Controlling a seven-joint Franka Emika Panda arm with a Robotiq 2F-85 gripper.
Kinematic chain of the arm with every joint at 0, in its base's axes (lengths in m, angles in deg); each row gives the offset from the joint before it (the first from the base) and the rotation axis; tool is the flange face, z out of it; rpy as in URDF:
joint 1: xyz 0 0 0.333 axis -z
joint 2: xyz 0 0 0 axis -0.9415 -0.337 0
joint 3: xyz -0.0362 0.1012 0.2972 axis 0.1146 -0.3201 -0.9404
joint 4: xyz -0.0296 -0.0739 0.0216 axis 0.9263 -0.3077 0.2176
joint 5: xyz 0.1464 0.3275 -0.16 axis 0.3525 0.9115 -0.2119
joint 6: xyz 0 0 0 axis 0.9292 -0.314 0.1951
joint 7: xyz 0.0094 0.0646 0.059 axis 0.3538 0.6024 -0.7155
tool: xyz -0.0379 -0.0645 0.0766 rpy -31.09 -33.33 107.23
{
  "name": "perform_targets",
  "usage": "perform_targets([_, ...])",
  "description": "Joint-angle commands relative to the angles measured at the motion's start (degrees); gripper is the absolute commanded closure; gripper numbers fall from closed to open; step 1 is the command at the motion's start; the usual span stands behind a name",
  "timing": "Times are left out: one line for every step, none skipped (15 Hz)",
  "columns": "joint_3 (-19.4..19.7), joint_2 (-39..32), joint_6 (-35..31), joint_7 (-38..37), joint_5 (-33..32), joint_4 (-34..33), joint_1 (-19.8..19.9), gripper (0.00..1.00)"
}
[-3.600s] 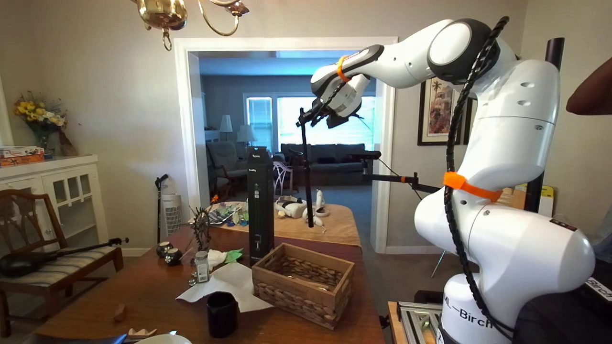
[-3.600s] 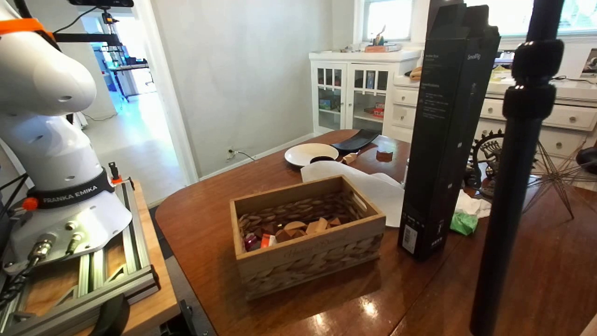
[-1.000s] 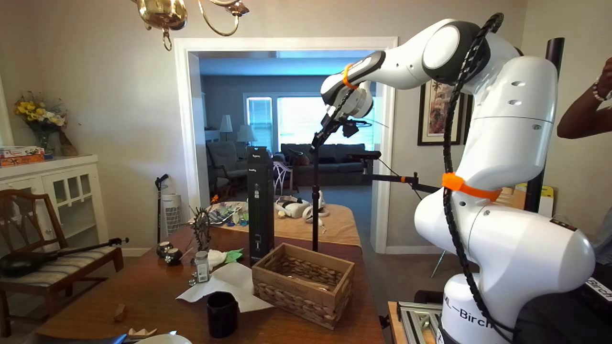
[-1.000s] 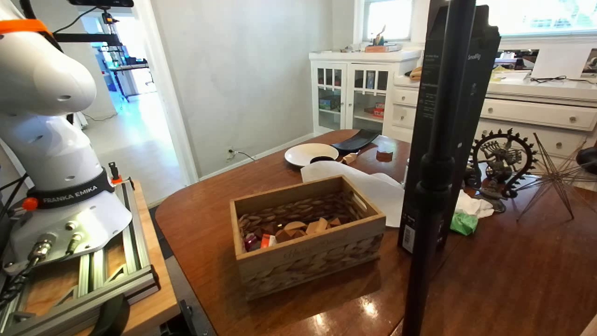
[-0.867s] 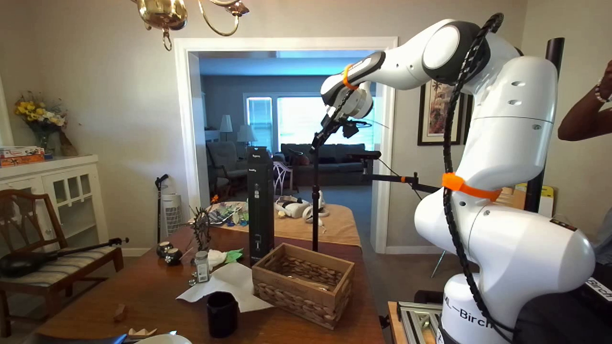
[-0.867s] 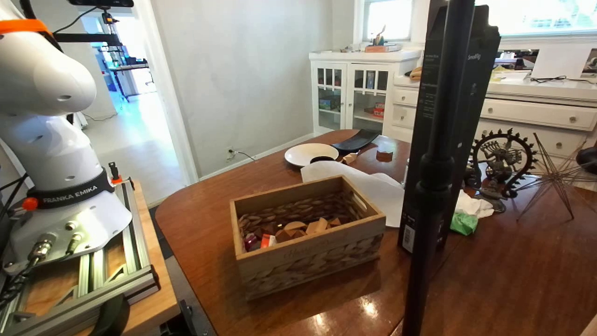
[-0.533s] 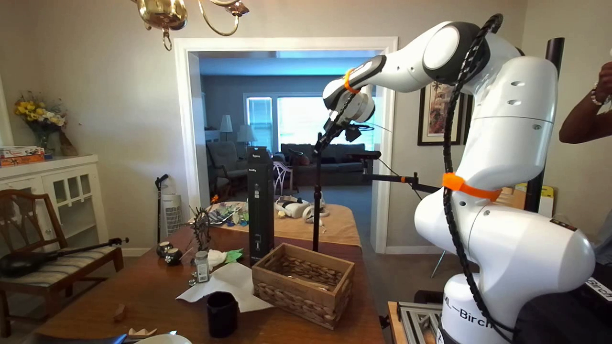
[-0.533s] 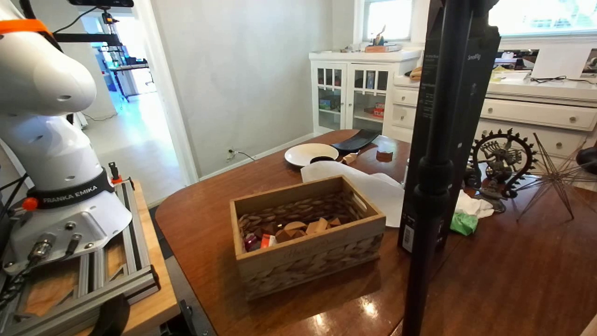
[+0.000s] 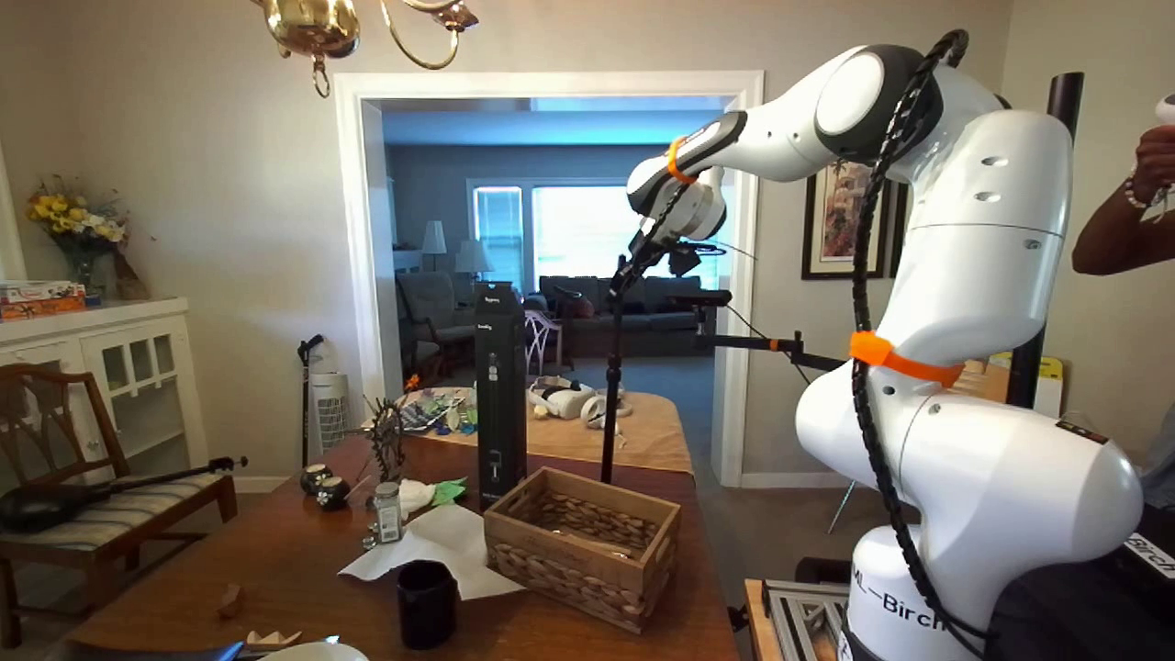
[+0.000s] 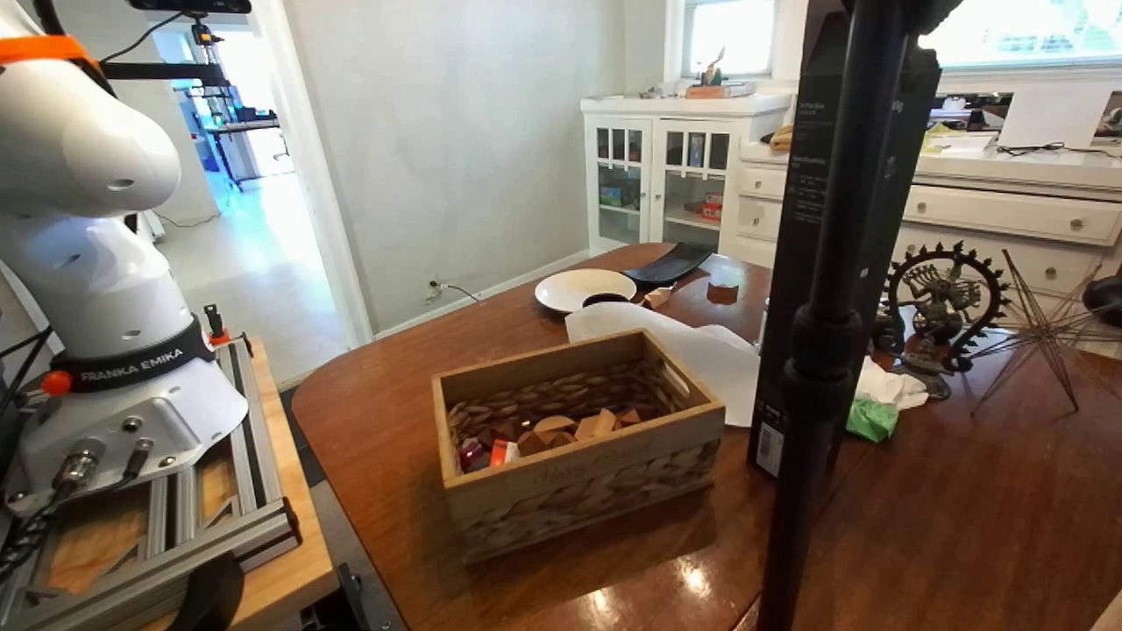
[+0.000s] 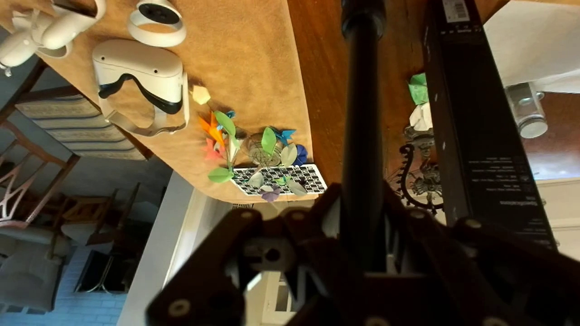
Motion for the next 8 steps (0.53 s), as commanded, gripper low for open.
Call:
perform_targets([0.7,-0.4,-1.3,1.3,-0.7,3.3,0.2,0.94])
perform_targets([0.7,-0.5,-1.5,1.4,-0.8,3.6,0.1,0.94])
perform_targets([0.7,-0.5,-2.1,1.5,-0.8,4.1,0.0,0.94])
perform_targets([0.6,-0.5,-3.0,1.6,-0.8,4.9,-0.1,0.94])
perform_targets([0.6,-0.3,-4.0,1.4,-0.9,5.8,-0.4,0.94])
perform_targets([0.7,-0.2,-4.9,1.4,-1.0,6.7,-0.6,0.94])
perform_targets([0.9,-0.1,-6.0,0.9,-1.2,7.7,-1.2,0.94])
perform_targets([1.1,-0.2,-6.7,0.7,-1.4,8.6,-1.8,0.94])
